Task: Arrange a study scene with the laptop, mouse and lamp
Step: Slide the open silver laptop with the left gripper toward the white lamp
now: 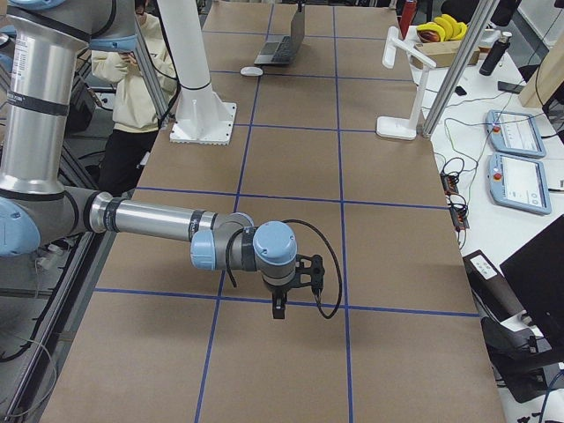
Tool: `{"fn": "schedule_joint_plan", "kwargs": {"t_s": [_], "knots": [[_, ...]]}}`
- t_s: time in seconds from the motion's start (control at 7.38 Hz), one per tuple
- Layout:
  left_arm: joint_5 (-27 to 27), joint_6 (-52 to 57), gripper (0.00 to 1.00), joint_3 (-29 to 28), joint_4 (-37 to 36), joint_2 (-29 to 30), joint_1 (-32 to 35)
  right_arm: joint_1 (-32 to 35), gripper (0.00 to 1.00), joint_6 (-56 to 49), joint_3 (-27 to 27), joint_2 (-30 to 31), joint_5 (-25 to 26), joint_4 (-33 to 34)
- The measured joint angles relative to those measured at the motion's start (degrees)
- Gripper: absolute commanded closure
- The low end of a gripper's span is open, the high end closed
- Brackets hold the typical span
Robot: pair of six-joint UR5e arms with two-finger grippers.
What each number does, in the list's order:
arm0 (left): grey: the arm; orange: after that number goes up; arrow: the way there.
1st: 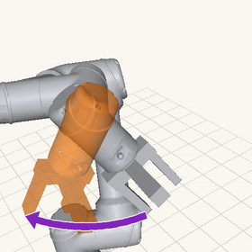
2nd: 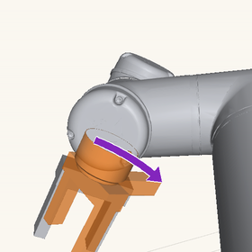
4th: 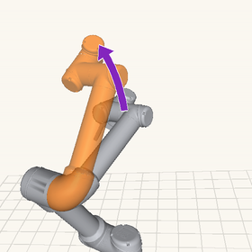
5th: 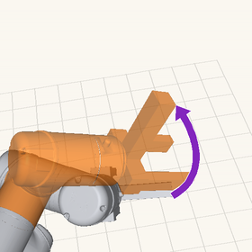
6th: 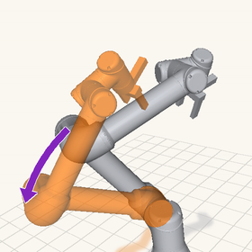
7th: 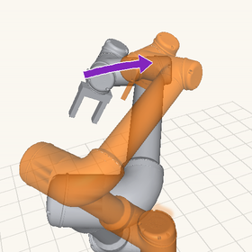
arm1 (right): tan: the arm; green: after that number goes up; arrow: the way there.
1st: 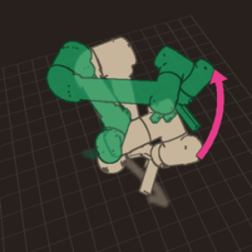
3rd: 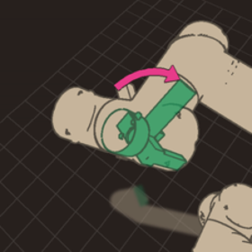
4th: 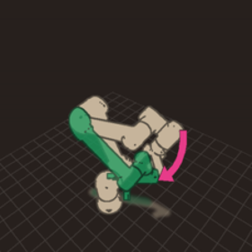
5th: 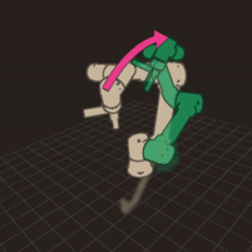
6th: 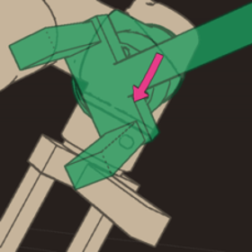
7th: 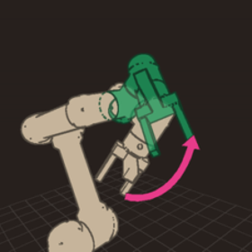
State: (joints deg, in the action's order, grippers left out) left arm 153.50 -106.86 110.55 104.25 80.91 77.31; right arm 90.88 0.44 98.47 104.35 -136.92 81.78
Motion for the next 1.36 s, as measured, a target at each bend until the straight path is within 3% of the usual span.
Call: {"fn": "schedule_joint_plan", "kwargs": {"t_s": [0.27,0.68,1.36], "knots": [[0.1,-8.3,1.00,0.1,-4.1,8.9,-0.4,0.0,0.00,0.0,0.0,0.9,-0.2,0.1],[-0.4,-24.4,1.00,-0.4,-4.4,20.3,-5.7,0.0,0.00,0.0,0.4,1.5,-0.2,0.2],[-13.2,-41.5,1.00,-7.9,-3.8,39.7,-17.9,0.0,0.00,-0.1,0.4,2.2,0.0,0.2]]}}
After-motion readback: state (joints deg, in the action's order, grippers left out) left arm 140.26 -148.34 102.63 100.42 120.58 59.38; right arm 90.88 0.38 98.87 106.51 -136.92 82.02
